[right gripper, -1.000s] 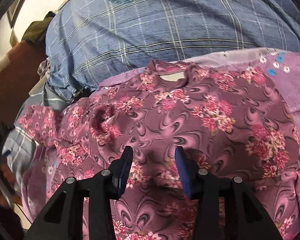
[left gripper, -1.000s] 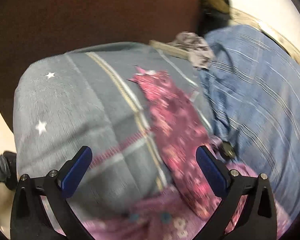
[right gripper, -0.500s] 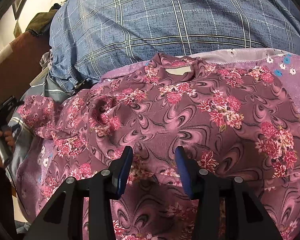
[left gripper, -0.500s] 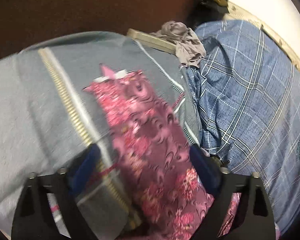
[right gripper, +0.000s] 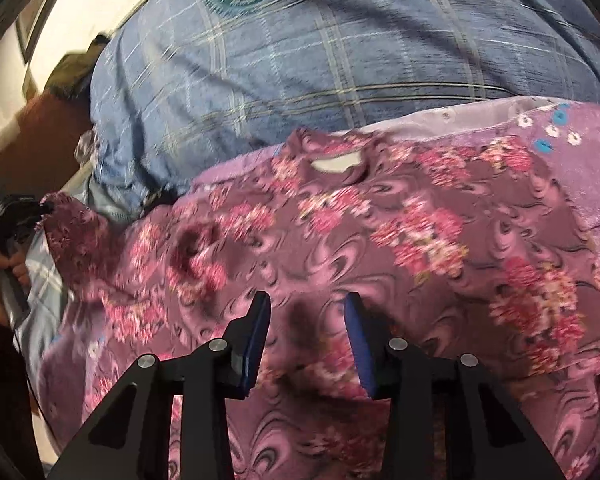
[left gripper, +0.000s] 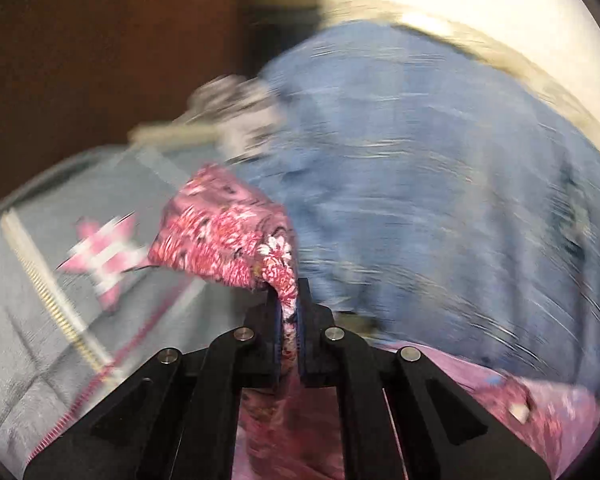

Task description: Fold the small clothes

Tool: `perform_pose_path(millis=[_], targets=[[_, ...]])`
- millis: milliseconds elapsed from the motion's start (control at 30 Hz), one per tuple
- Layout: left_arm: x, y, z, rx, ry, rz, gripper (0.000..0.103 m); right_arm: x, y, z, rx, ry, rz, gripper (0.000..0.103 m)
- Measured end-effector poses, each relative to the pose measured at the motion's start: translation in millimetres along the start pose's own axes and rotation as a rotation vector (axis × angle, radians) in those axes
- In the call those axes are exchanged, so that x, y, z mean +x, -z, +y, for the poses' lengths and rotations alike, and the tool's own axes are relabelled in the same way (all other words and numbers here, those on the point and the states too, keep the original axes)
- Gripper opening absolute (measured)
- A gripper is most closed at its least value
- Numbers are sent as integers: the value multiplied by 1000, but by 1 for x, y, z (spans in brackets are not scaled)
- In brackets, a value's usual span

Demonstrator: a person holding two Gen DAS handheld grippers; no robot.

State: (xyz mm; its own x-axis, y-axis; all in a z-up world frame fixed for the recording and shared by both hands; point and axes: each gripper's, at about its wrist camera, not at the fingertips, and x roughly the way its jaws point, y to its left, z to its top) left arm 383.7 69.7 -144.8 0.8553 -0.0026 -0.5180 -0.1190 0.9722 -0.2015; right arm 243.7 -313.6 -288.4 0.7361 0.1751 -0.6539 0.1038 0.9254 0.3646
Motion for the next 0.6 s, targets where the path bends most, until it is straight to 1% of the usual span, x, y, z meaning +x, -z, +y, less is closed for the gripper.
perform_pose_path(millis=[33, 67, 100, 200, 300, 367, 400, 433, 467, 500, 533, 600], targets=[[-12, 1, -21, 34, 58, -6, 4, -4, -3, -5, 17, 5, -15, 39], [-20, 2, -35, 57, 95, -8, 4, -8, -5, -9, 27, 18, -19, 39], [-32, 6, -59, 99, 146, -11, 4, -14, -8, -14, 37, 25, -39, 39], [-58, 24, -128, 210, 267, -4, 4, -34, -18, -36, 88, 57, -102, 39], [-77, 60, -205, 315, 432, 57, 4, -53, -25, -64, 179, 64, -144, 39], [-86, 87, -248, 399, 492, 112, 8, -63, -28, -81, 229, 76, -163, 39], [-90, 105, -270, 458, 540, 166, 24, -68, -30, -90, 253, 81, -170, 39], [-95, 116, -282, 491, 566, 195, 47, -74, -31, -100, 280, 85, -178, 43], [-104, 127, -287, 515, 580, 200, 58, -79, -32, -107, 305, 85, -185, 43], [-115, 134, -287, 541, 580, 172, 75, -84, -33, -115, 337, 80, -193, 44], [-123, 136, -284, 565, 574, 141, 81, -87, -34, -123, 376, 63, -197, 46], [-136, 128, -269, 591, 533, 77, 82, -91, -34, -136, 442, 22, -188, 57]])
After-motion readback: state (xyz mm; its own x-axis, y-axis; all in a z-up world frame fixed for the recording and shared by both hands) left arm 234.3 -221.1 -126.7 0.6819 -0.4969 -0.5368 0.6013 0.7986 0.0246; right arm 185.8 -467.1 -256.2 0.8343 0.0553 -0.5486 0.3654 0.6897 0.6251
